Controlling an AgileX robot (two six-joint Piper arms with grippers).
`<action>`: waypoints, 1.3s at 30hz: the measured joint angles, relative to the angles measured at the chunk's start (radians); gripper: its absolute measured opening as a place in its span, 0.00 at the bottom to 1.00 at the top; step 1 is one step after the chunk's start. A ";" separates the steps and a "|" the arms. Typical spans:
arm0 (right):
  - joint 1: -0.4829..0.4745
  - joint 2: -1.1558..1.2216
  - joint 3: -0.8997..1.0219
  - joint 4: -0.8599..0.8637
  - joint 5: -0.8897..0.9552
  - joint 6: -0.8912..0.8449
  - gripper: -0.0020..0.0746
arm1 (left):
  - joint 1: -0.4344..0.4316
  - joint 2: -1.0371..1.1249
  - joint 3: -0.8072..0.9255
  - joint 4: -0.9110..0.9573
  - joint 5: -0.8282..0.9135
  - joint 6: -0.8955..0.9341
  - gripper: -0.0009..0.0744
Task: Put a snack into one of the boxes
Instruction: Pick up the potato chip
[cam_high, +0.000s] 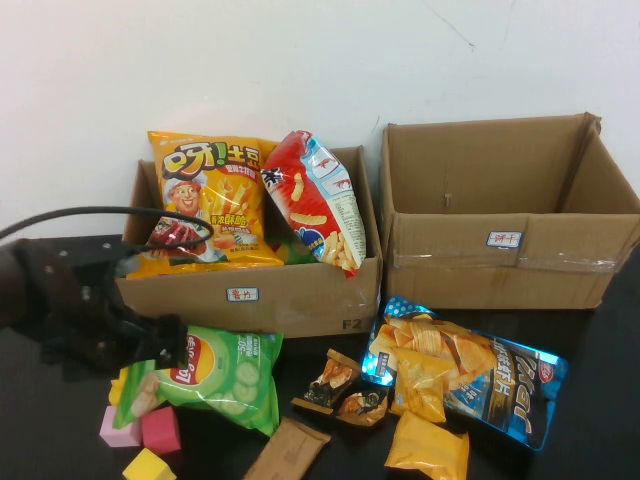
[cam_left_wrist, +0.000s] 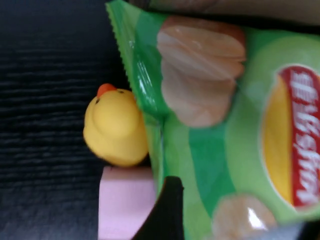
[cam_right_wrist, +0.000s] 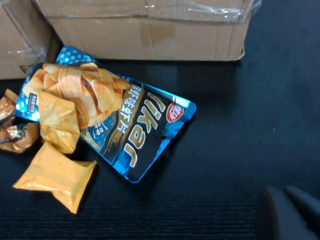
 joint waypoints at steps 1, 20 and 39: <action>0.000 0.000 0.000 0.000 0.000 -0.004 0.02 | -0.005 0.029 -0.015 0.000 -0.002 -0.005 0.93; 0.000 0.000 0.000 0.000 0.000 -0.017 0.02 | -0.005 0.208 -0.118 -0.007 0.011 -0.033 0.18; 0.000 0.000 0.000 0.000 0.000 -0.017 0.02 | -0.005 -0.032 -0.127 -0.244 0.282 0.219 0.02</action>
